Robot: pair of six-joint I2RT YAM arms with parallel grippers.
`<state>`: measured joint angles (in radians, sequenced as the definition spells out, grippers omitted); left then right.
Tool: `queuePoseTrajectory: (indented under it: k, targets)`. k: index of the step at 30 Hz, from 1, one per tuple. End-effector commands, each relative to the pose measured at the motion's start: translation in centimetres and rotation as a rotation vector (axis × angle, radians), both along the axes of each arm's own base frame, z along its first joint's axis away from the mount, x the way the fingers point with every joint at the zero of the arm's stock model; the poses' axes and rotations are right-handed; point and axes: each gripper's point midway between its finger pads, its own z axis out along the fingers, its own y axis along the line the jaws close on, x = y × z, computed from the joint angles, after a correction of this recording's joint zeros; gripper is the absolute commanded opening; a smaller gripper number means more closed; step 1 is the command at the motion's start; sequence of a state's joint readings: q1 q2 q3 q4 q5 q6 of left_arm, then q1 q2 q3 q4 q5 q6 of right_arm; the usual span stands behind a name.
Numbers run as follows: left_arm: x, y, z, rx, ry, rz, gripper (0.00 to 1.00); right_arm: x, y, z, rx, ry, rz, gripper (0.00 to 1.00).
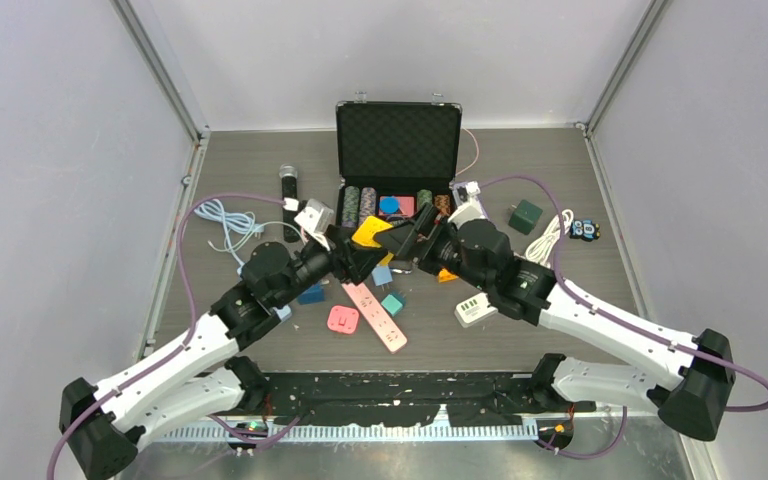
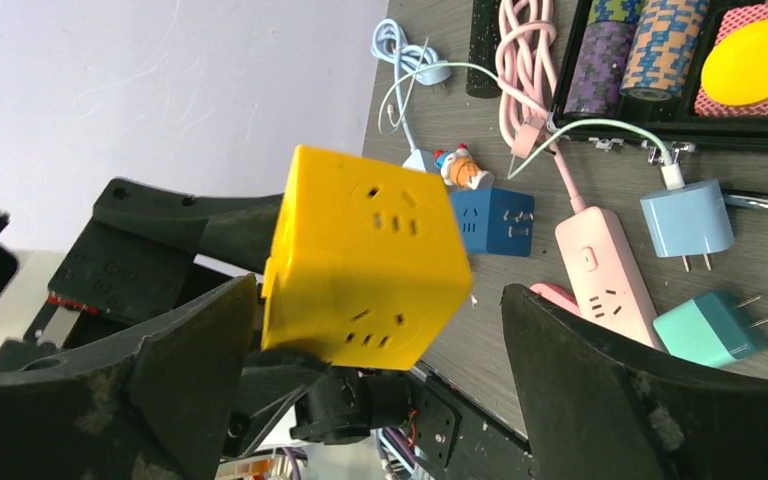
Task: Insert the plug
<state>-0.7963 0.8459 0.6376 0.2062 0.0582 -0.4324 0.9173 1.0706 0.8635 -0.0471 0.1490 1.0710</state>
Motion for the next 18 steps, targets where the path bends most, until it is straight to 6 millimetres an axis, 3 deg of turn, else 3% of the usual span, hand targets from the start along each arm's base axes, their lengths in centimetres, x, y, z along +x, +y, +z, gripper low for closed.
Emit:
queuePoseTrajectory:
  k: [1,8,13,18]
  targets:
    - [-1.5,0.6,3.1,0.095,-0.288,-0.090,0.00,-0.7,-1.1,1.4,0.021,-0.024,0.065,0.96]
    - [-3.4,0.3,3.3,0.163,-0.417,-0.203,0.00,-2.2,-1.6,3.1,0.095,-0.065,0.176,0.96]
    - [-4.6,-0.1,3.8,0.148,-0.459,-0.270,0.00,-3.5,-0.4,5.1,0.155,-0.107,0.300,0.95]
    - [-6.2,-0.4,4.6,0.112,-0.473,-0.343,0.00,-4.9,0.9,5.3,0.188,-0.097,0.426,0.98]
